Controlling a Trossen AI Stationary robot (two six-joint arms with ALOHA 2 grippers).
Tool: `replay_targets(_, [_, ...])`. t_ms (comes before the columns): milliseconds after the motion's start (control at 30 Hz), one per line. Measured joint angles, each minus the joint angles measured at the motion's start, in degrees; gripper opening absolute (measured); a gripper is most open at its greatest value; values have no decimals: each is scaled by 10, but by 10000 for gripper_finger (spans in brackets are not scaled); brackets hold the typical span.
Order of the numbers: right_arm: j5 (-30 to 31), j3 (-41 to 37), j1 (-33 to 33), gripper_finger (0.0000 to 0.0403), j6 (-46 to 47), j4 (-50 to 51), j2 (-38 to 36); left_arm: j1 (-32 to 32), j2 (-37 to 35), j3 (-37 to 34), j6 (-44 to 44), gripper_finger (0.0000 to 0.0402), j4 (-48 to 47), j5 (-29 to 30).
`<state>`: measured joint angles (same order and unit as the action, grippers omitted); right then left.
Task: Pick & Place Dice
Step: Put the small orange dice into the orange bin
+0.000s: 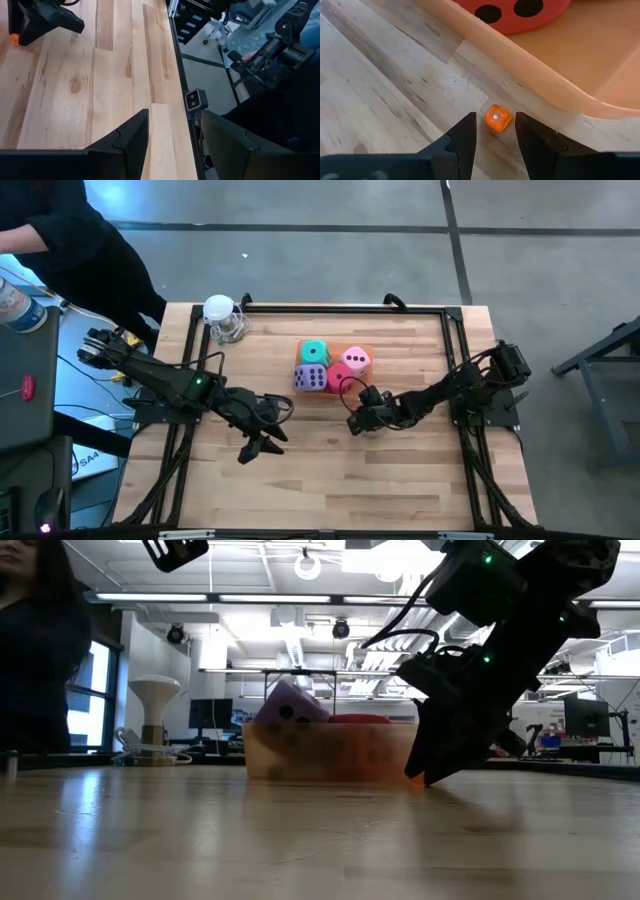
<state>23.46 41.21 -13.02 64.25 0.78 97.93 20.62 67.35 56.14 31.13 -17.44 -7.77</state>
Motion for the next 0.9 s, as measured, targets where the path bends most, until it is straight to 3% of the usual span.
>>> replay_targets(200, [4,0,0,110,-2,3,0,-4,0,0,4,177,-1,5])
replay_targets(600, [-20,0,0,8,-46,8,1,-4,0,0,4,177,14,58])
replay_targets(900, [-62,-1,-19,1,-93,11,-29,-4,0,0,4,177,17,110])
